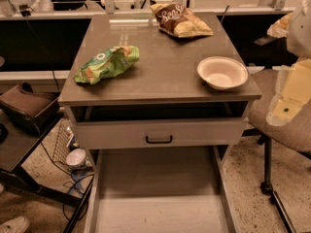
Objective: Place green rice chip bag into middle drawer
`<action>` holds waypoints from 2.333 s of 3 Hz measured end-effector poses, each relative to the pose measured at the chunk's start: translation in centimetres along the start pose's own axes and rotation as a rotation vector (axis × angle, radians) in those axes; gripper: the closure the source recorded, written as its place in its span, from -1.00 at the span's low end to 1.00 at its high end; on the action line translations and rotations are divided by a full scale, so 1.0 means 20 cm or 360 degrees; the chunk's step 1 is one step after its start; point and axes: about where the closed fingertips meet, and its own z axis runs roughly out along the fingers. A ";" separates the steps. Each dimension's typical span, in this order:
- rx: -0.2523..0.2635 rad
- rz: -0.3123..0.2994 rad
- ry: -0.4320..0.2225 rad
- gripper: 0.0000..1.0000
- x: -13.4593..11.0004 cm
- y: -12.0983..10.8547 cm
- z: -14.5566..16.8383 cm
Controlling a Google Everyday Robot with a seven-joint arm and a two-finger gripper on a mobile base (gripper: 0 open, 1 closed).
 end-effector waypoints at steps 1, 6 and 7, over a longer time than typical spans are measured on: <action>0.0005 -0.0001 -0.0002 -1.00 0.00 0.00 0.00; 0.0267 -0.0871 -0.0455 -1.00 -0.79 -0.32 0.21; 0.0260 -0.1066 -0.0433 -1.00 -1.02 -0.46 0.43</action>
Offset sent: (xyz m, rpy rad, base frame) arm 0.0738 0.0615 0.0065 0.0943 -0.1333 0.1837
